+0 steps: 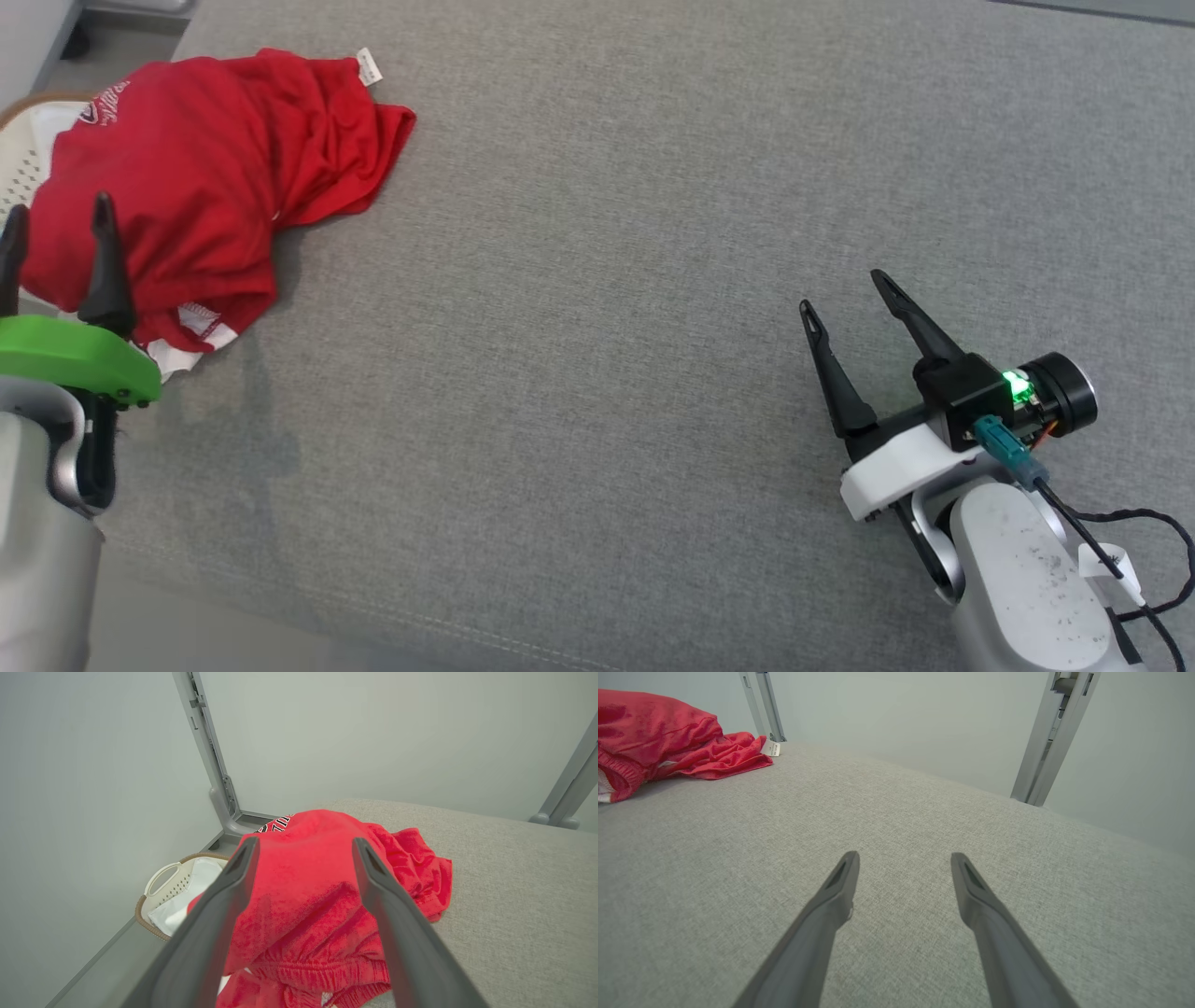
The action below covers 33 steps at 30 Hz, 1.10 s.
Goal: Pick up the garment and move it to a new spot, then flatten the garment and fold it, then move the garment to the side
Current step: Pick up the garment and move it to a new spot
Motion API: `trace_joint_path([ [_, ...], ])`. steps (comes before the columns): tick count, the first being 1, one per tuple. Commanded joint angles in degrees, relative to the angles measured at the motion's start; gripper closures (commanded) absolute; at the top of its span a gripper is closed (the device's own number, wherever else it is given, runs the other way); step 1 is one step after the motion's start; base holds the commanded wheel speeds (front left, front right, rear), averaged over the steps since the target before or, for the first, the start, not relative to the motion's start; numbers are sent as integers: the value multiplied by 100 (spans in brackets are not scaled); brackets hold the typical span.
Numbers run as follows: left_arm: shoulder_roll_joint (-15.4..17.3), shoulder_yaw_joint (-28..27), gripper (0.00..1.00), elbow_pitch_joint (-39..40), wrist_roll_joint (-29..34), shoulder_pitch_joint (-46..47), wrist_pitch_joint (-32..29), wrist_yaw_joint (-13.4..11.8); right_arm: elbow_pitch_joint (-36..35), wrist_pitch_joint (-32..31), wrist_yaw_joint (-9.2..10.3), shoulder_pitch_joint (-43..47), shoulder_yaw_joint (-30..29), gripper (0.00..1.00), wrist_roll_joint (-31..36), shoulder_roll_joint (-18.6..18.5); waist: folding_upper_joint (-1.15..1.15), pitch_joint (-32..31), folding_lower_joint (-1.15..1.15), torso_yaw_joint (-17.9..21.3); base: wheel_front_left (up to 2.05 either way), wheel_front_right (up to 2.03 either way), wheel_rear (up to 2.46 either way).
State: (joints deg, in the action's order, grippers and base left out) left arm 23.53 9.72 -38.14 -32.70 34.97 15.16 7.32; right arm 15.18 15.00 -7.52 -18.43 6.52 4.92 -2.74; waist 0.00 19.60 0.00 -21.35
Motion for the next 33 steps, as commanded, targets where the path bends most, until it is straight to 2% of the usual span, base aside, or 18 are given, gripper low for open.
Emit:
trace_joint_path([
  [1,126,95,0,-133,-109,194,0,25,-42,27,6,-95,32,0,-31,-32,0,325,0,320,0,0,0],
  [7,620,851,0,-1056,-733,814,-31,22,-117,28,6,-263,119,0,-44,-31,0,569,0,579,0,0,0],
  [16,820,1560,0,-2093,-1625,1348,-740,21,-105,28,6,-366,104,0,-81,-30,0,821,0,773,0,0,0],
  [17,800,1598,62,-2142,-1707,1365,-726,21,-106,28,6,-362,99,0,-92,-32,0,831,0,788,0,0,0],
  [18,803,1654,100,-2184,-1732,1378,-691,21,-108,27,6,-367,96,0,-103,-32,0,835,0,800,0,0,0],
  [27,947,1973,100,-2344,-1857,1724,-99,21,-62,16,6,-260,92,0,-213,-30,0,497,0,893,0,0,0],
  [30,999,1972,100,-2103,-1783,1930,-5,21,-69,16,6,-181,111,0,-313,-29,0,310,0,944,0,0,0],
  [33,1116,1708,100,-1460,-1499,2191,12,21,-78,16,6,-113,127,0,-423,-29,0,121,0,1019,0,0,0],
])
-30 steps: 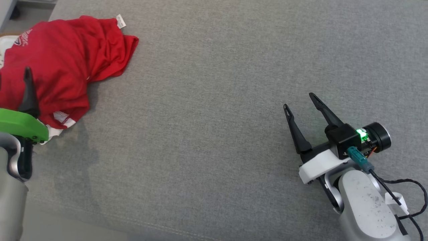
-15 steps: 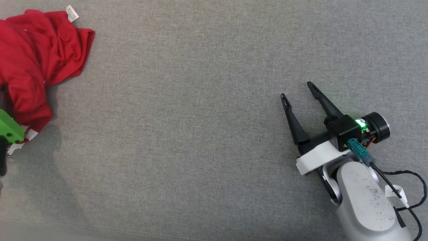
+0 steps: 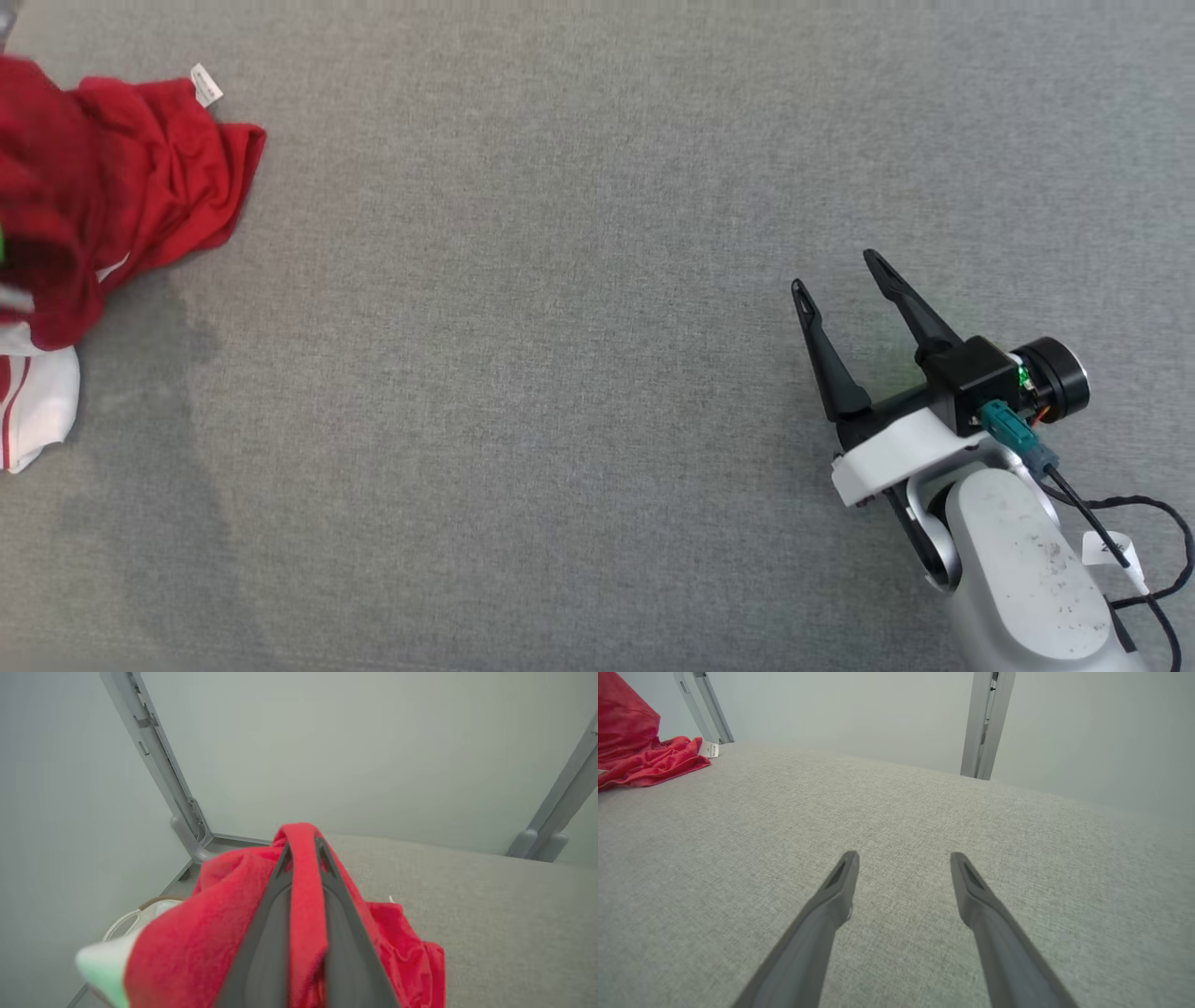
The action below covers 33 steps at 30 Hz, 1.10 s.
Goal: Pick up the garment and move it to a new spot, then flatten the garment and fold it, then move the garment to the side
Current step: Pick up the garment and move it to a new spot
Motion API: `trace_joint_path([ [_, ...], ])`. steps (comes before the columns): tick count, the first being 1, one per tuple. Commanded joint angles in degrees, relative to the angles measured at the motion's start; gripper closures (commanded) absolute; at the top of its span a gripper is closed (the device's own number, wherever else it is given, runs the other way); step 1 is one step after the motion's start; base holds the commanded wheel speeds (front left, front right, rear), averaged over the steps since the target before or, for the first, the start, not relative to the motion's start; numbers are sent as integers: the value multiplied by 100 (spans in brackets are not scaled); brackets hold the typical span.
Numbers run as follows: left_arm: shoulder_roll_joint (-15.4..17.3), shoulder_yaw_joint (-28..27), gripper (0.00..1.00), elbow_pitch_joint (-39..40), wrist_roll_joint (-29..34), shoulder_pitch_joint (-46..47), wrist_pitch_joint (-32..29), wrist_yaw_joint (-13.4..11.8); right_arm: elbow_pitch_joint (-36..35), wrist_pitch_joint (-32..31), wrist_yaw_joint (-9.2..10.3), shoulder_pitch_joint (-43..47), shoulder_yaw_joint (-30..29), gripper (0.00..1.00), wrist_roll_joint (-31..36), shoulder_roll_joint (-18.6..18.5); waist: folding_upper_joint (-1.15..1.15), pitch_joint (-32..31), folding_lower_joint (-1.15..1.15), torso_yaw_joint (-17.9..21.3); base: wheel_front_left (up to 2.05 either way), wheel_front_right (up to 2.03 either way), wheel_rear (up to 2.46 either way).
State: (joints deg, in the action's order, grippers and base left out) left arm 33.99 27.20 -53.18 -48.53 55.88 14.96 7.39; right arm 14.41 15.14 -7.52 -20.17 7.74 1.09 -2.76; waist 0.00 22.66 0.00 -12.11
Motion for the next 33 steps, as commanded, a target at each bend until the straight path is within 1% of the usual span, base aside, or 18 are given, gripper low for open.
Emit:
trace_joint_path([
  [1,62,-141,100,263,209,94,26,14,-9,2,6,96,15,0,-71,-27,0,-235,0,127,0,0,0],
  [5,-142,-604,100,1231,571,-37,19,14,-54,2,6,214,59,0,-186,-26,0,-464,0,335,0,0,0],
  [7,-299,-711,100,1663,755,-175,18,14,-46,2,6,303,97,0,-278,-27,0,-590,0,498,0,0,0],
  [10,-584,-798,100,2141,771,-272,20,14,-66,2,6,391,134,0,-381,-26,0,-720,0,735,0,0,0],
  [13,-876,-686,100,2514,808,-443,19,14,-86,3,6,494,195,0,-453,-23,0,-821,0,1025,0,0,0],
  [17,-1307,-464,100,2817,772,-642,20,14,-127,2,6,626,212,0,-478,-23,0,-877,0,1394,0,0,0],
  [20,-1578,-103,100,2873,805,-762,20,15,-146,2,6,704,243,0,-510,-23,0,-869,0,1700,0,0,0],
  [22,-1736,26,100,2910,718,-788,21,15,-155,2,6,725,282,0,-526,-22,0,-859,0,1885,0,0,0],
  [25,-2079,342,100,2910,645,-934,20,15,-201,2,6,799,330,0,-589,-21,0,-850,0,2195,0,0,0],
  [27,-2237,447,100,2890,652,-1007,21,15,-221,2,6,833,349,0,-643,-22,0,-844,0,2351,0,0,0],
  [28,-2291,412,100,2867,665,-1070,21,15,-225,2,6,844,331,0,-704,-24,0,-849,0,2419,0,0,0],
  [29,-2359,402,41,2839,717,-1145,20,15,-241,2,6,850,324,0,-721,-23,0,-847,0,2484,0,0,0],
  [30,-2390,421,0,2816,803,-1216,20,15,-258,2,6,858,327,0,-715,-19,0,-847,0,2532,0,0,0],
  [33,-2433,405,0,2746,987,-1484,20,15,-283,2,6,916,302,0,-739,-21,0,-851,0,2599,0,0,0],
])
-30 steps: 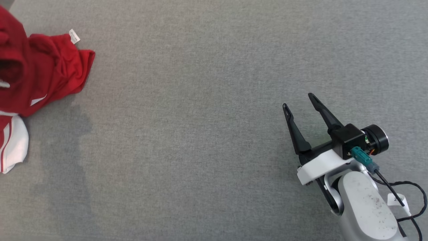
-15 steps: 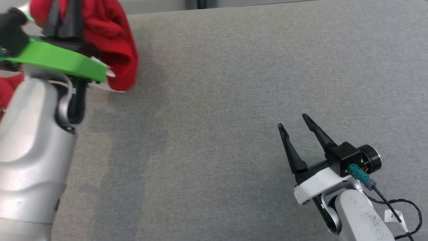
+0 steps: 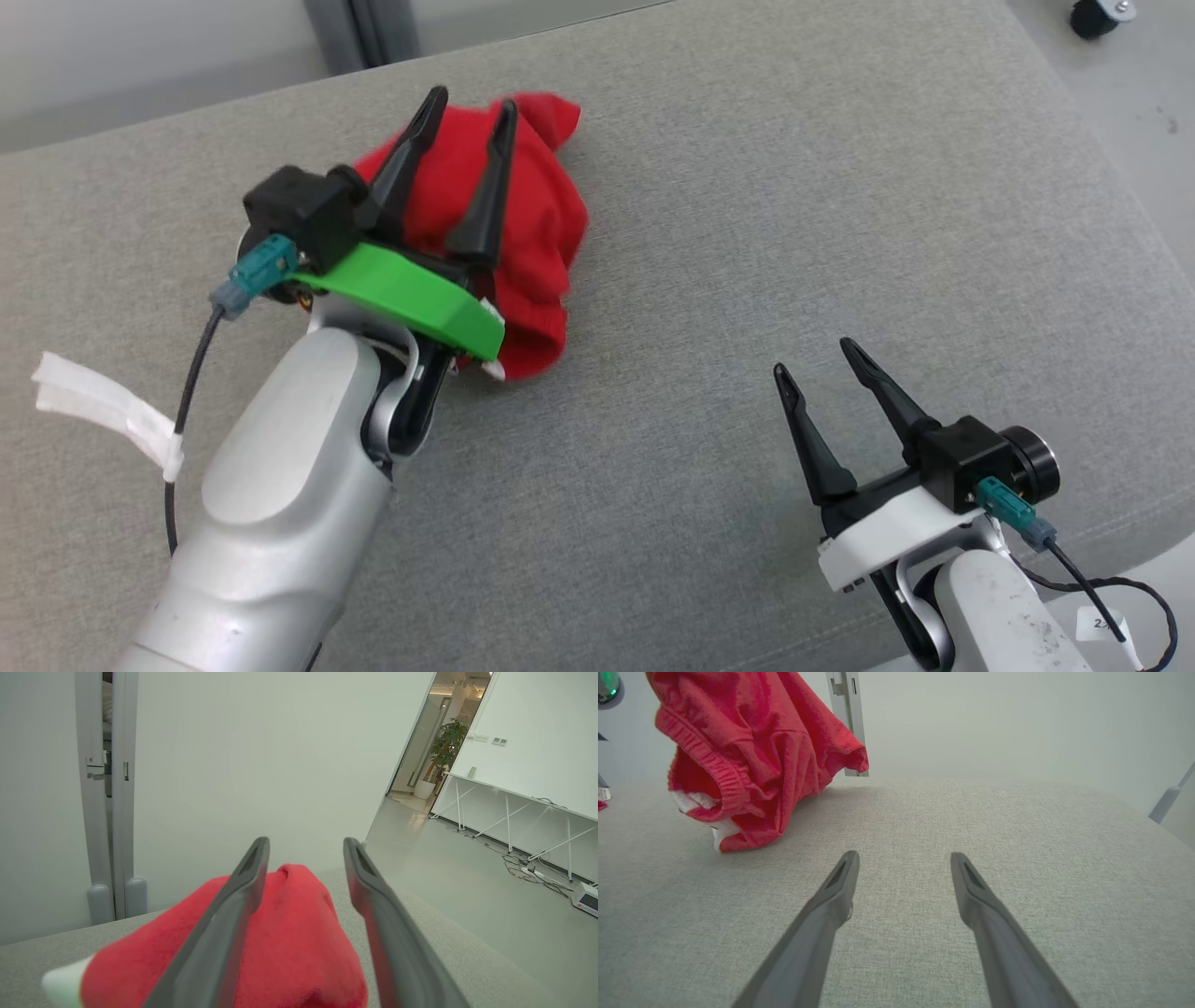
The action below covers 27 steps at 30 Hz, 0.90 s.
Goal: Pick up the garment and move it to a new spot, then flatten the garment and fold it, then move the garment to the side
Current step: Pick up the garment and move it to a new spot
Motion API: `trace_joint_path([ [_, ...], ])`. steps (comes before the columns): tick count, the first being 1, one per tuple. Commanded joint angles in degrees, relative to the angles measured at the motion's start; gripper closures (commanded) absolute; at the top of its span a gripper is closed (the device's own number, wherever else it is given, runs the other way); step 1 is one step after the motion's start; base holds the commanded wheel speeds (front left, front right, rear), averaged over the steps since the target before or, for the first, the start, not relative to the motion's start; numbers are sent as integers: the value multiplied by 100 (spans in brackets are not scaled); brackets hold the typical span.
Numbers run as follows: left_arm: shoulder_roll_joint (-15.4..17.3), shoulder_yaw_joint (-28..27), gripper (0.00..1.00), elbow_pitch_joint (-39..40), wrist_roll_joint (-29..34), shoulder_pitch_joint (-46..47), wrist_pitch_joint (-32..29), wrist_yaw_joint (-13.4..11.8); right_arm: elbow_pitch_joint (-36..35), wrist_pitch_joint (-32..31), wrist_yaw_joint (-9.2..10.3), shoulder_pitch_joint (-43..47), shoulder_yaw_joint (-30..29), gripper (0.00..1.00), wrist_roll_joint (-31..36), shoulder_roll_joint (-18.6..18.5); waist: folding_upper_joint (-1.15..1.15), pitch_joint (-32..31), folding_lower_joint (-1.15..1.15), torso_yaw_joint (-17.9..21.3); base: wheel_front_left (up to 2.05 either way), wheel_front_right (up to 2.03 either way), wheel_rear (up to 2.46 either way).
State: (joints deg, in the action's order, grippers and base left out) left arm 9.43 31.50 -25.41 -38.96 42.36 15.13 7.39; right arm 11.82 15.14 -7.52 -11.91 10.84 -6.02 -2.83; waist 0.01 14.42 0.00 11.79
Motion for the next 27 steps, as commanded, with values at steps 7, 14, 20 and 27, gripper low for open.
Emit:
trace_joint_path([
  [7,62,-769,0,-87,645,-1016,3,15,-21,2,6,171,-155,0,26,-17,-1,-194,0,66,0,0,0],
  [14,83,-1690,0,206,1335,-2119,2,15,66,2,6,171,-332,0,44,-18,-1,-462,0,-231,0,0,0],
  [20,-73,-2222,0,351,1758,-2868,2,15,178,2,6,335,-405,0,117,-15,-1,-770,0,-490,0,0,0],
  [27,-324,-2735,0,571,2369,-3729,2,15,344,2,6,614,-454,0,164,-18,-1,-1158,0,-669,0,0,0],
])
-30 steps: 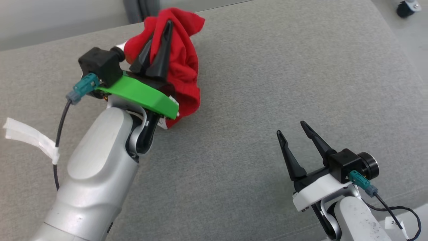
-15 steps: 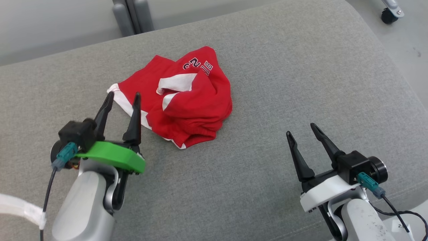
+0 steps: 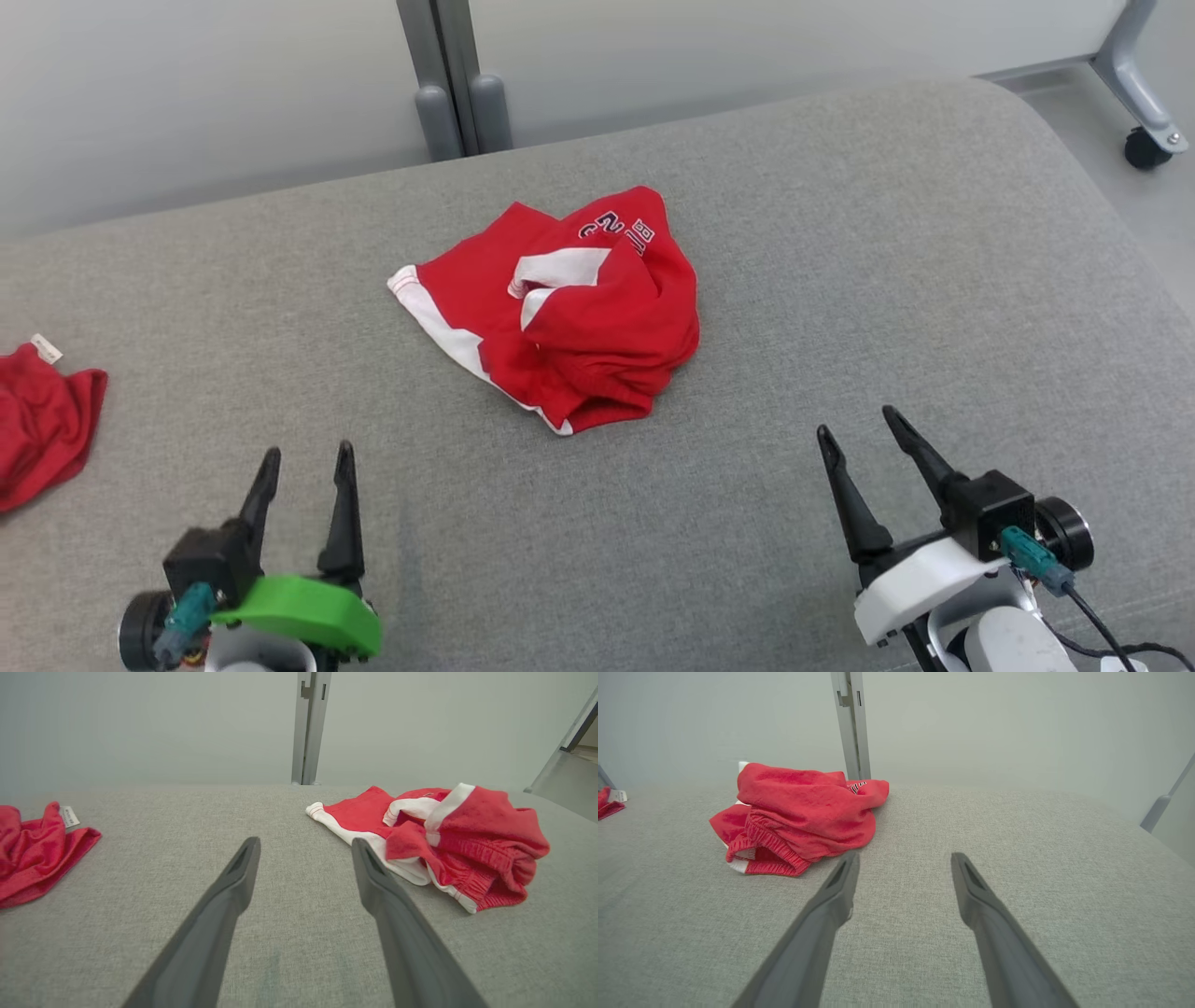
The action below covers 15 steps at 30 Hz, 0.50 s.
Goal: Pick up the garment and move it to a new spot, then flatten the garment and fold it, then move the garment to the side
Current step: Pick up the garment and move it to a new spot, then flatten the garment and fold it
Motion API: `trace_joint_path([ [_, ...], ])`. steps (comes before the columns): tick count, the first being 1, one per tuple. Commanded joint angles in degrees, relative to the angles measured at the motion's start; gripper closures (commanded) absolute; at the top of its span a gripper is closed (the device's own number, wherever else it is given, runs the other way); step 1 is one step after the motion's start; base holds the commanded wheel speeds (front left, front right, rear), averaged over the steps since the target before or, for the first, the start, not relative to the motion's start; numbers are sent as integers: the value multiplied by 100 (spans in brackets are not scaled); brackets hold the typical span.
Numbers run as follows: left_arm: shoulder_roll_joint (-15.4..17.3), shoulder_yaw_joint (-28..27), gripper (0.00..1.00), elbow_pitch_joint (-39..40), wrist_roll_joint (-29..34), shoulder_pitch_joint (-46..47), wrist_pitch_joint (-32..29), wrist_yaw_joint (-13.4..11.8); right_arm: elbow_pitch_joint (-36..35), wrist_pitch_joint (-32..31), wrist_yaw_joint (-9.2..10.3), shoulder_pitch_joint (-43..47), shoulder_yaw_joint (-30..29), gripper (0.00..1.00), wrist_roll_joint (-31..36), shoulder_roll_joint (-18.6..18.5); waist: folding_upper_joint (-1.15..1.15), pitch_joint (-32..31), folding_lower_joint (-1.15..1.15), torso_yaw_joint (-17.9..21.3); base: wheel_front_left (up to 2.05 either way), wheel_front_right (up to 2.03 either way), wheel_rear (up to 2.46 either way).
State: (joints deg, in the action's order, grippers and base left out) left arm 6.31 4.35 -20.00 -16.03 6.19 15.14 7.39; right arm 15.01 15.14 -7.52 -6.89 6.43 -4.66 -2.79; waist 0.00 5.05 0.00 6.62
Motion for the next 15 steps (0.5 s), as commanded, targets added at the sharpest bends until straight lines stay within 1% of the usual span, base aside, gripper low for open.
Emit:
trace_joint_path([
  [1,-46,-73,0,52,117,-206,1,15,39,2,6,154,-21,0,25,-22,0,-260,0,-175,0,0,0],
  [8,-260,-223,0,236,354,-774,2,15,115,2,6,408,-82,0,94,-22,0,-404,0,-387,0,0,0],
  [12,-290,-142,0,271,357,-876,1,15,123,2,6,414,-66,0,137,-20,0,-374,0,-528,0,0,0],
  [15,-306,-148,0,366,399,-789,2,15,113,2,6,303,13,0,120,-20,0,-252,0,-675,0,0,0],
])
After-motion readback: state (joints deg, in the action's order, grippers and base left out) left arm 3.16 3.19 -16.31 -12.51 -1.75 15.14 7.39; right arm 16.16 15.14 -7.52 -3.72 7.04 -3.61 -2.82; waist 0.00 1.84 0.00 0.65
